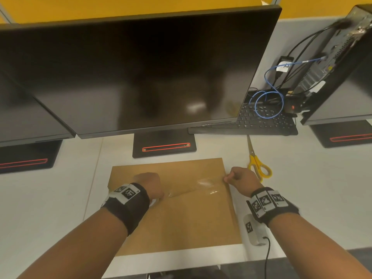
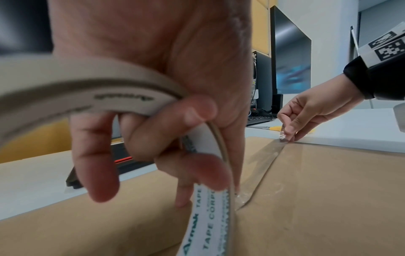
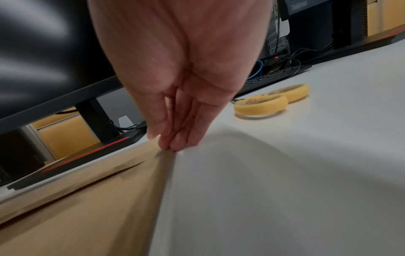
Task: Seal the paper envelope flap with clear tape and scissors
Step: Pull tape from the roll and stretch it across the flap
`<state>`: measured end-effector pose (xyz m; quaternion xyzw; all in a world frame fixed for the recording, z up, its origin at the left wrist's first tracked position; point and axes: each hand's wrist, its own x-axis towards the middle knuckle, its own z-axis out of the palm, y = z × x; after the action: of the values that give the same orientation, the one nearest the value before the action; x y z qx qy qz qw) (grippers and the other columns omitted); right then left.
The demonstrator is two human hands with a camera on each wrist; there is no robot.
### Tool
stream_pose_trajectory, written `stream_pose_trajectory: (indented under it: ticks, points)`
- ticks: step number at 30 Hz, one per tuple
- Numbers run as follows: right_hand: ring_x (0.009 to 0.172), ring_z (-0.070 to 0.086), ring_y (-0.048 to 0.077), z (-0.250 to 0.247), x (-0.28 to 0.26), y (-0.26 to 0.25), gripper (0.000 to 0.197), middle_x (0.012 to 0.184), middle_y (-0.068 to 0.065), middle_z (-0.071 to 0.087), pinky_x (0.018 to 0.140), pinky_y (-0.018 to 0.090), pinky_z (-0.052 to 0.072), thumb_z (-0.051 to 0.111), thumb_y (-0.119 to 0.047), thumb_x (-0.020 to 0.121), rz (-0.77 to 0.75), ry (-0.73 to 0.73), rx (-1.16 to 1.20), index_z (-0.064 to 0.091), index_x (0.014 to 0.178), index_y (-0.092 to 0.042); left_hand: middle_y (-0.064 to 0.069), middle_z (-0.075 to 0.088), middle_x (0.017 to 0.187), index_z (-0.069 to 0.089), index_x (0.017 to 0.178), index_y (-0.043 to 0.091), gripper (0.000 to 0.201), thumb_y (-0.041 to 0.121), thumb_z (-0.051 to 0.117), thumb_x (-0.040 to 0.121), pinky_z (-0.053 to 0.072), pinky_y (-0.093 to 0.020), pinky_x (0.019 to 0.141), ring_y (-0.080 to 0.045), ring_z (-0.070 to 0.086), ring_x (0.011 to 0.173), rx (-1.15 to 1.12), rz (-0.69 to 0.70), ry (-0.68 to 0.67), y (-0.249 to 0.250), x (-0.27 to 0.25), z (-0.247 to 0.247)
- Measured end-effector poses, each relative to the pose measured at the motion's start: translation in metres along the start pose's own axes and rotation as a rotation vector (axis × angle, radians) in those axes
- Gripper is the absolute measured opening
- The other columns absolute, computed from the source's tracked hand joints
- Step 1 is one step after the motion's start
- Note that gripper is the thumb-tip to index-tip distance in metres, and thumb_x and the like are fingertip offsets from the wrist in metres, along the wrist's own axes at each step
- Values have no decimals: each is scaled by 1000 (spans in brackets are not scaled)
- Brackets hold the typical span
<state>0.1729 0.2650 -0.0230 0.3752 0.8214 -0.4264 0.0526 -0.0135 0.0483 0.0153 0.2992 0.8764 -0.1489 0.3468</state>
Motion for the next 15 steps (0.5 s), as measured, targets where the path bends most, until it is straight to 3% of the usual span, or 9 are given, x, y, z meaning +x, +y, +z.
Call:
stream_pose_trajectory:
  ticks: [3, 8, 11, 15]
  points:
    - [68, 52, 20, 1, -2, 1, 31, 68, 0, 56, 58, 24, 38, 63, -18, 86, -31, 15, -20, 46, 61, -17, 4, 56, 62, 55, 66, 16, 29, 36, 62, 86, 50, -27, 74, -21, 69, 87, 20, -15, 22, 6, -2, 4]
    - [88, 64, 31, 4, -2, 3, 26, 90, 17, 70, 75, 37, 50, 61, -19, 87, -53, 45, -34, 49, 65, -14, -5, 69, 88, 67, 92, 10, 25, 32, 55, 89, 43, -25, 69, -23, 68, 92, 14, -21, 64, 11, -7, 4]
    - [87, 64, 28, 5, -2, 5, 26, 90, 15, 70, 74, 34, 50, 60, -20, 88, -64, 44, -48, 48, 65, -15, -5, 69, 97, 65, 90, 13, 20, 30, 54, 90, 42, -25, 68, -24, 66, 92, 28, -18, 95, 13, -8, 6]
    - [81, 63, 27, 7, 0, 6, 24, 87, 13, 70, 67, 30, 47, 59, -21, 88, -69, 58, -68, 50, 68, -12, -4, 67, 92, 65, 92, 12, 21, 30, 55, 90, 45, -27, 69, -23, 65, 88, 57, -26, 128, 16, -8, 10]
